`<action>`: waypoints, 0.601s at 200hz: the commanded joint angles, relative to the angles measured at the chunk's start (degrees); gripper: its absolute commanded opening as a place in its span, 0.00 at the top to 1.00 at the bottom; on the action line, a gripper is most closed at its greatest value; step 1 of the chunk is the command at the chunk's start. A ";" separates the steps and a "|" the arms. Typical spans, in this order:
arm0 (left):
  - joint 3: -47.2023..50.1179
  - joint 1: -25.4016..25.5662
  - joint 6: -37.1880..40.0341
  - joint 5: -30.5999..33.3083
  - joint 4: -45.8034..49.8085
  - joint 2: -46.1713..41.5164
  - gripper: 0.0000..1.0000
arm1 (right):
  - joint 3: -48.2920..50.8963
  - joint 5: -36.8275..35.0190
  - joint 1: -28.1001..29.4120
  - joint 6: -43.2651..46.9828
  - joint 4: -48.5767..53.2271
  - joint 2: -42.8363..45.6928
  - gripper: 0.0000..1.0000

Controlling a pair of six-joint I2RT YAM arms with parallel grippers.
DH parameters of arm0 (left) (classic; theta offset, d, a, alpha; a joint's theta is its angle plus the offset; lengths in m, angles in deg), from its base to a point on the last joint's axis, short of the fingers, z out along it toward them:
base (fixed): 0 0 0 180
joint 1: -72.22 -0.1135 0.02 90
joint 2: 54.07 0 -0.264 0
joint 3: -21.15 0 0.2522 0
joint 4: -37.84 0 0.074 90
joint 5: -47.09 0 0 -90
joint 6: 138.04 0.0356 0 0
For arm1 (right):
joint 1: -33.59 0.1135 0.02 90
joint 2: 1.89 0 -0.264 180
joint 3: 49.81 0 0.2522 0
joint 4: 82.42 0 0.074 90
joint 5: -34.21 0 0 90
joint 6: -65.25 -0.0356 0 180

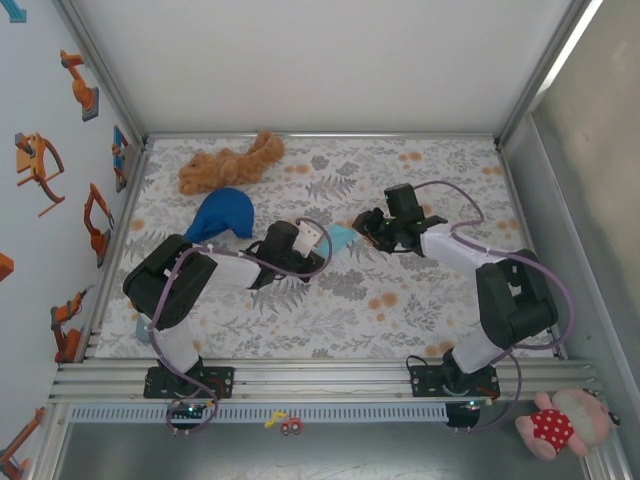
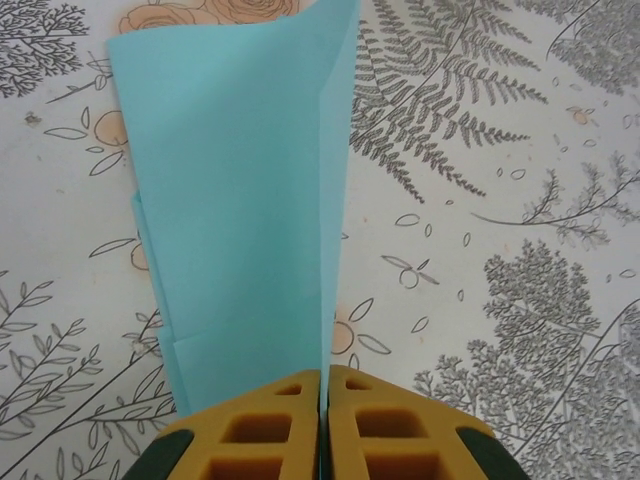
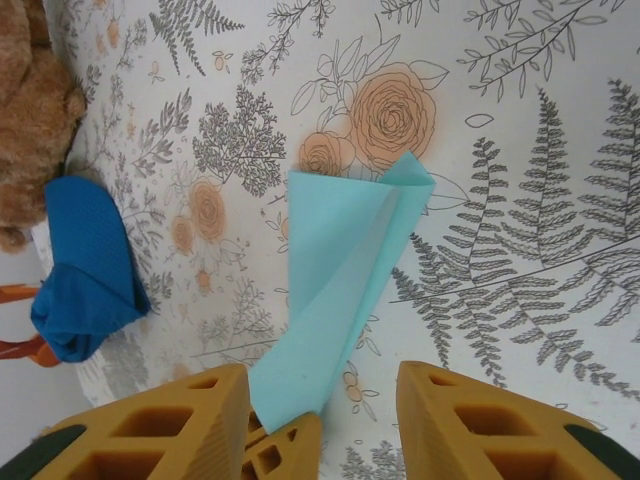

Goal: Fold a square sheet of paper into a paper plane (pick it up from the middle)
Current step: Fold the wing for the fifth time at the center of the table.

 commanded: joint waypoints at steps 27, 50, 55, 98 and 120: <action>-5.21 -1.58 -3.90 -6.72 10.89 0.99 0.92 | 2.44 -1.11 -0.25 13.68 -1.98 1.18 0.49; -7.40 -2.31 -4.89 -9.41 13.80 2.01 0.93 | 2.31 0.09 -0.19 16.52 -2.70 0.15 0.47; -7.70 -2.32 -5.02 -9.65 14.18 2.30 0.93 | 2.19 0.38 -0.06 16.97 -2.77 -0.29 0.46; -9.17 -3.40 -7.96 -11.77 15.25 3.88 0.95 | 1.58 0.29 1.52 18.89 -2.98 -2.87 0.44; -9.43 -4.80 -13.09 -14.87 13.80 4.63 0.96 | 1.16 0.12 2.43 19.95 -3.05 -3.83 0.45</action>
